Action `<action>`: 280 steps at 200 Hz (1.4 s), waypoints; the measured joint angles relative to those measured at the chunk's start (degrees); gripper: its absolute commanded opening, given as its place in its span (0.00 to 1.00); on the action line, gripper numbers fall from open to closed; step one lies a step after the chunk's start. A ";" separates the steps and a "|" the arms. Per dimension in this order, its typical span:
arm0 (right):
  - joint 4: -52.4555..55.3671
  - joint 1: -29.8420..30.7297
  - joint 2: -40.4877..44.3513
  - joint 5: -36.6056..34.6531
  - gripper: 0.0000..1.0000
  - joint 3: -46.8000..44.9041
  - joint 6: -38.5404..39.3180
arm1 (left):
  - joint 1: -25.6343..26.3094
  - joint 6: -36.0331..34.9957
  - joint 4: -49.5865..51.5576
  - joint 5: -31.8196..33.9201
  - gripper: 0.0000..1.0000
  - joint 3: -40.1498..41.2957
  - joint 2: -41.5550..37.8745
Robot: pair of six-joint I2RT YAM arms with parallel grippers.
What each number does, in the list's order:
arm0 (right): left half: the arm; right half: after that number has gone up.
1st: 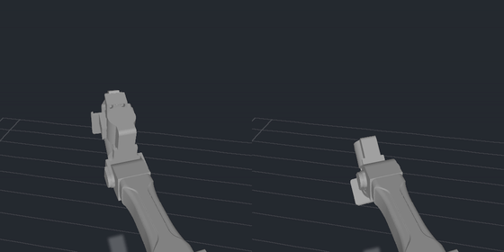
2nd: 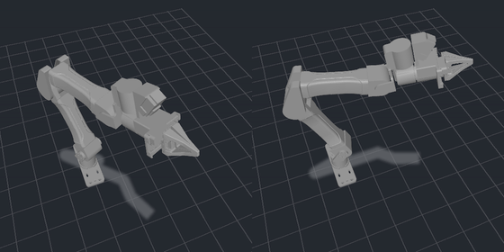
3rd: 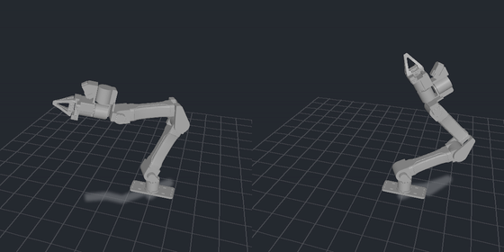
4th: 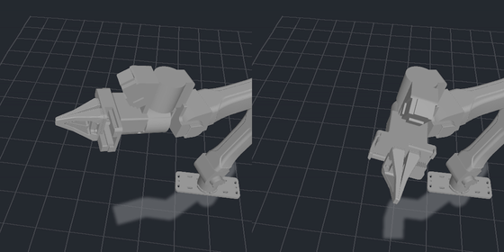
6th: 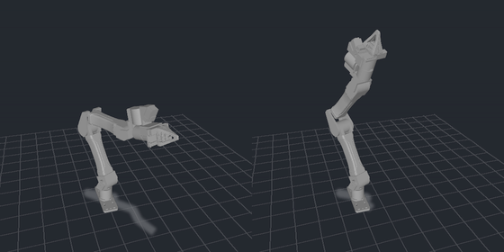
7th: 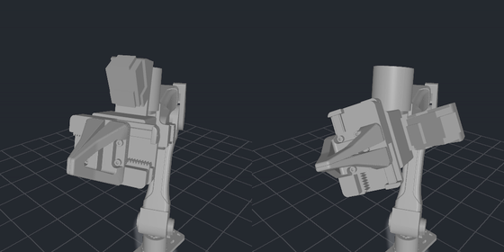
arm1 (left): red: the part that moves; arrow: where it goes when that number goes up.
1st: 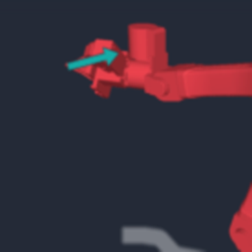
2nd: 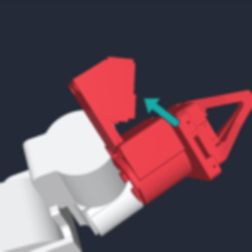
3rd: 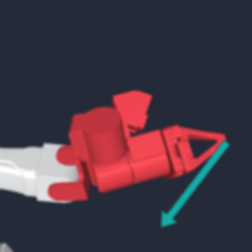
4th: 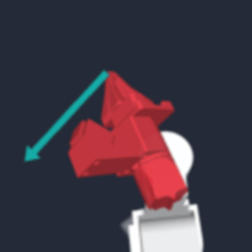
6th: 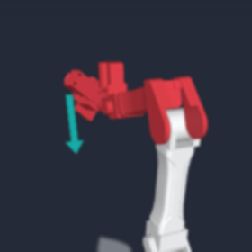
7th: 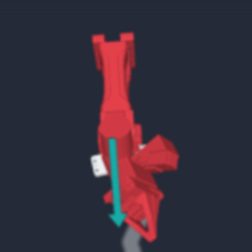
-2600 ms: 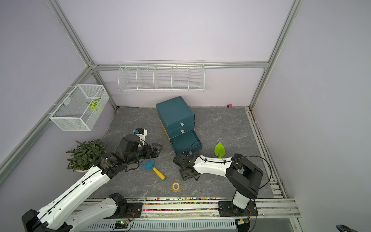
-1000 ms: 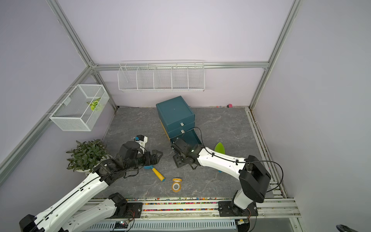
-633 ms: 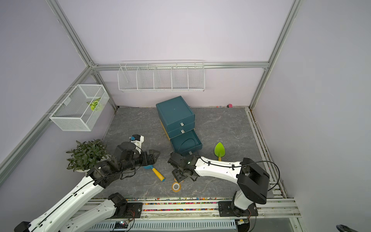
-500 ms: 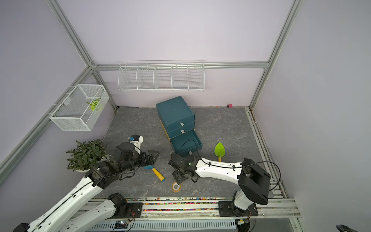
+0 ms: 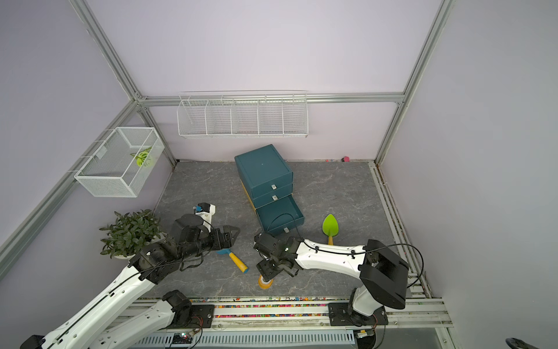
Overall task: Place the transparent tape into the drawer according to color
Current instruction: Pick up the tape at the center of the board.
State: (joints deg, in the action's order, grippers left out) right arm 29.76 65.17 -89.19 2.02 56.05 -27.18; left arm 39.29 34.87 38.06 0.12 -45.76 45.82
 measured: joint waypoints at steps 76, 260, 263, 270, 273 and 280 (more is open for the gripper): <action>0.92 4.96 -8.87 0.59 0.73 2.01 1.33 | 0.00 0.00 0.00 0.04 1.00 0.42 0.90; 1.29 4.96 -11.17 -0.81 0.46 4.13 1.31 | 0.00 0.00 -0.02 0.26 1.00 1.07 0.79; 1.31 4.96 -11.08 -0.90 0.46 4.15 1.31 | 0.00 0.00 -0.02 0.26 1.00 1.07 0.79; 1.40 4.92 -10.78 -1.03 0.45 4.13 1.29 | 0.00 0.00 -0.02 0.26 1.00 1.09 0.79; 1.44 4.87 -10.62 -1.07 0.45 4.13 1.29 | 0.00 0.00 -0.02 0.26 1.00 1.11 0.79; 1.44 4.70 -9.94 -1.05 0.45 4.11 1.25 | 0.00 0.00 -0.02 0.26 1.00 1.11 0.79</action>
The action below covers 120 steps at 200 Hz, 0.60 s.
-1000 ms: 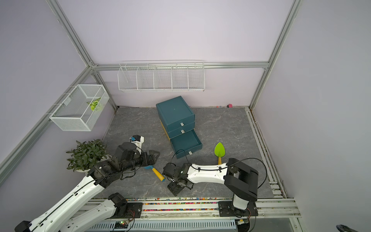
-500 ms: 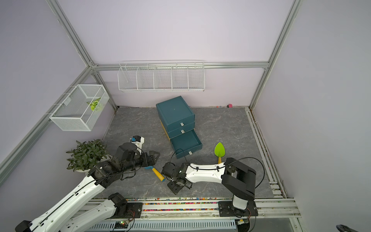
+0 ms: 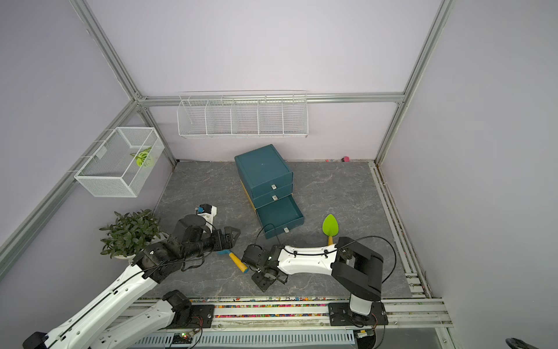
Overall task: Place the transparent tape into the drawer according to color
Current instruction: Pick up the tape at the center of the board.
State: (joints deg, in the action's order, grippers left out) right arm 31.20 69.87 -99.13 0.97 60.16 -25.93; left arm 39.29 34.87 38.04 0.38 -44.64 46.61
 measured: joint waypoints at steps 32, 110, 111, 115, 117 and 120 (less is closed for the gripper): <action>-0.61 -3.43 7.58 1.03 0.45 -0.57 -0.44 | 0.00 0.00 -0.26 -0.02 1.00 0.28 0.22; -1.60 -22.84 16.06 -1.79 0.44 3.87 -0.61 | 0.11 -0.02 -2.21 -2.73 1.00 1.20 4.42; -1.64 -23.23 15.85 -1.90 0.44 4.02 -0.57 | 0.11 -0.02 -2.21 -2.75 1.00 1.20 4.52; -1.90 -24.15 15.30 -2.10 0.44 4.52 -0.55 | 0.11 0.00 -2.21 -2.93 1.00 1.22 4.79; -2.05 -24.68 14.82 -2.34 0.44 4.79 -0.50 | 0.13 0.00 -2.21 -3.10 1.00 1.22 4.96; -2.21 -25.35 14.34 -2.47 0.44 5.18 -0.46 | 0.17 -0.02 -2.21 -3.26 1.00 1.20 5.16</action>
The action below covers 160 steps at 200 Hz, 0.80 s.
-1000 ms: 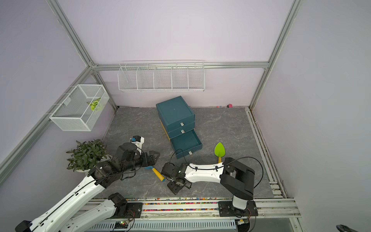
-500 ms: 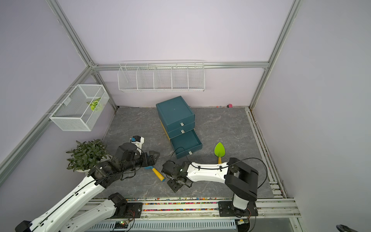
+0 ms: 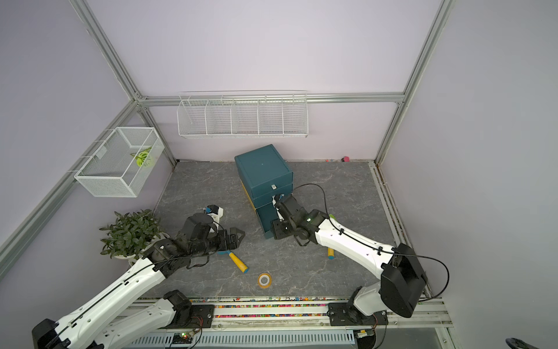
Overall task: Place the transparent tape into the drawer according to color
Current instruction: Pick up the tape at the center of the board, then place the tape in the drawer.
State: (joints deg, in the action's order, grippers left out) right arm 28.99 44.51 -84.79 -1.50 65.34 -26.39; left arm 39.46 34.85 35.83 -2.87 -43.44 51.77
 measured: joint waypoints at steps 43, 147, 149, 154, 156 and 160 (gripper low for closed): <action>-2.27 -5.18 -10.45 -2.21 0.44 4.63 0.74 | 1.99 0.04 0.02 -0.76 1.00 0.44 1.31; -6.21 -6.03 -15.89 -3.63 0.67 6.27 -0.68 | 6.32 0.70 -0.83 -1.46 1.00 1.70 2.95; -6.21 -6.03 -15.76 -3.63 0.67 6.19 -0.68 | 6.49 0.70 -0.83 -1.49 1.00 1.70 2.99; -6.36 -6.03 -15.15 -3.63 0.67 5.66 -0.81 | 7.30 0.72 -0.83 -1.38 1.00 1.70 3.23; -6.36 -6.03 -14.84 -3.65 0.67 5.44 -0.90 | 7.52 0.72 -0.83 -1.38 1.00 1.70 3.32; -6.45 -6.03 -14.21 -3.65 0.67 5.01 -1.01 | 8.24 0.72 -0.83 -1.25 1.00 1.70 3.56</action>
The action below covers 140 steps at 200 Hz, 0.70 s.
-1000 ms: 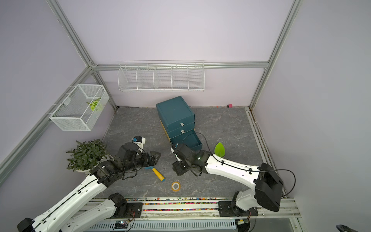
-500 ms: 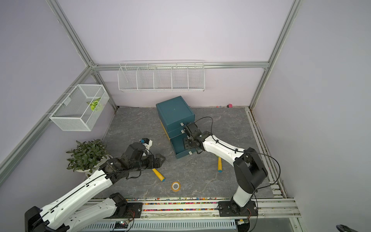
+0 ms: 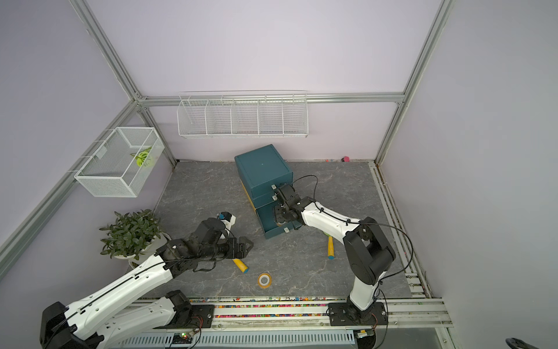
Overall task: Place the transparent tape into the drawer according to color
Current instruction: Place the tape in the drawer.
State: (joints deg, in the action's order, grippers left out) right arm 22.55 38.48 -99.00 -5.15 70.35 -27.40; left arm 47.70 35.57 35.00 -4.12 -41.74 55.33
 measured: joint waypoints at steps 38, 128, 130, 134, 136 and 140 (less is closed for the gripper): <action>-0.72 0.37 11.15 -0.35 0.65 -6.51 -0.94 | 8.41 0.74 0.00 1.01 0.99 -0.04 5.62; 0.66 2.01 31.39 -0.72 0.65 -23.82 -3.21 | 22.51 -0.48 0.00 1.90 0.82 -5.77 29.44; 0.74 2.01 31.67 -0.74 0.65 -23.91 -3.23 | 22.56 -0.44 0.00 1.97 0.81 -5.88 29.68; 0.81 2.01 32.20 -0.79 0.65 -24.06 -3.26 | 22.56 -0.48 0.09 2.12 0.81 -6.05 30.12; 0.83 2.01 32.37 -0.81 0.65 -24.11 -3.26 | 22.56 -0.48 0.09 2.21 0.81 -6.10 30.27; 0.87 2.01 32.92 -0.81 0.65 -24.22 -3.26 | 22.56 -0.48 0.11 2.36 0.81 -6.21 30.49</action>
State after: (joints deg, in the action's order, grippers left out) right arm 23.42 40.49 -66.08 -5.96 46.13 -30.65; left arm 70.26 35.09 35.11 -1.76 -47.94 85.82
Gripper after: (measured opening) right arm 0.647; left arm 0.816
